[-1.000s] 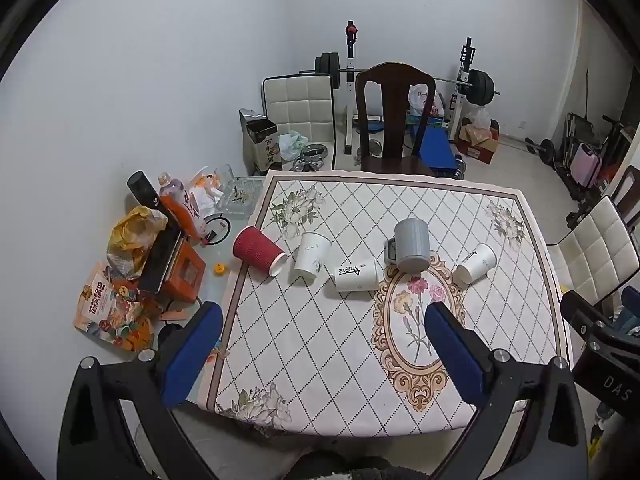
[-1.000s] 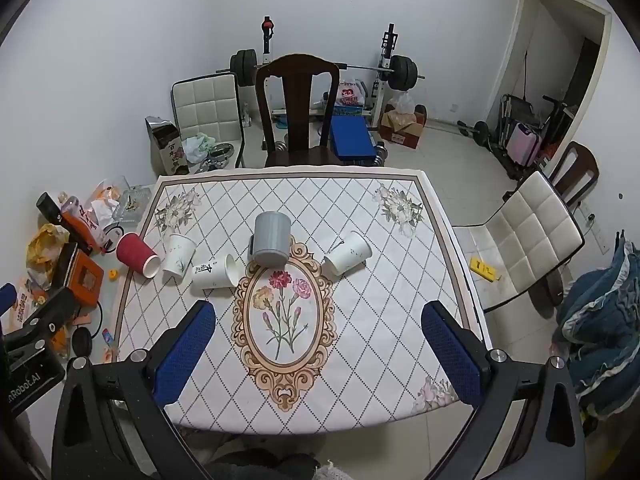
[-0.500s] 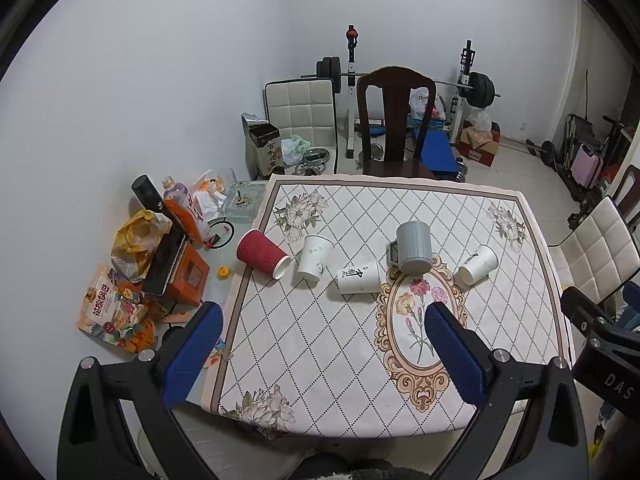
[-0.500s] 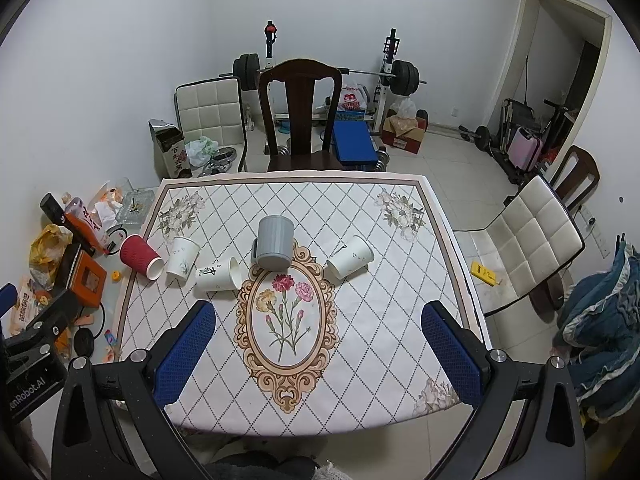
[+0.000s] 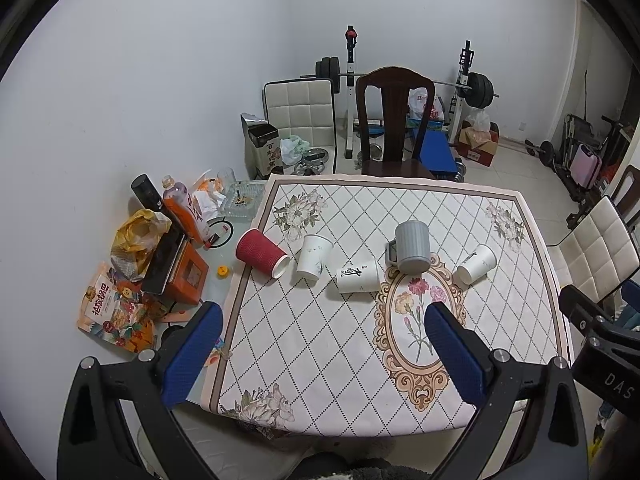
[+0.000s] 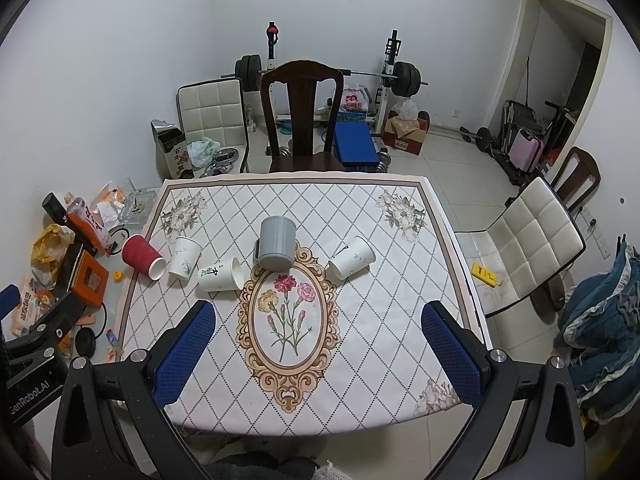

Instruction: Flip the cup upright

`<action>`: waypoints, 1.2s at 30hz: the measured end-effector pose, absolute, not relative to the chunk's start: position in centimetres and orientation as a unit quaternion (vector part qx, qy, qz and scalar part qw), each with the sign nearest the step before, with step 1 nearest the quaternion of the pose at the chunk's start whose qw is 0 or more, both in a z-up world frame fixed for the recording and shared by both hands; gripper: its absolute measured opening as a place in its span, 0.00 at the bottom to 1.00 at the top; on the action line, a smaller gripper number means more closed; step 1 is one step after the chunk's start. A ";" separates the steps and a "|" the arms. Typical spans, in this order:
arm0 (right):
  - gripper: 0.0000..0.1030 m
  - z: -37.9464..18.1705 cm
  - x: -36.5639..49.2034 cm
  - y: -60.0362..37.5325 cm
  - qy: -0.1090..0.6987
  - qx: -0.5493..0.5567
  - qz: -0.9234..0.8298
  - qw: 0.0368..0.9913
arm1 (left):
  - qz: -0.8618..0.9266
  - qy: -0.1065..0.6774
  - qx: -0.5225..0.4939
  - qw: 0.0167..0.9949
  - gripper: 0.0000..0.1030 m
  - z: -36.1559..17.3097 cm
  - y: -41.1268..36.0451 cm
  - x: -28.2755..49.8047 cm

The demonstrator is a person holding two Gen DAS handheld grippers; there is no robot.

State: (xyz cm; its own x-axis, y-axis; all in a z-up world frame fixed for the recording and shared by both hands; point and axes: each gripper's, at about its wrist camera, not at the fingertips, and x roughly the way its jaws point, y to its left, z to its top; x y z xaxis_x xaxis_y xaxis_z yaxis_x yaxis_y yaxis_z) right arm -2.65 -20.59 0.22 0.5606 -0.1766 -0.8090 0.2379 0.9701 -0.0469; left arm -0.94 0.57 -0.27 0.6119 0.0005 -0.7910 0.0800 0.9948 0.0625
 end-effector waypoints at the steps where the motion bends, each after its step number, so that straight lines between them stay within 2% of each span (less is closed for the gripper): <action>1: 1.00 0.4 -2.6 -20.4 0.454 0.033 -0.117 0.883 | -0.023 0.440 0.046 0.897 1.00 -0.3 0.6 -0.9; 36: 1.00 1.3 -3.1 -19.6 0.448 0.026 -0.114 0.886 | -0.024 0.439 0.043 0.897 1.00 0.3 0.5 -1.2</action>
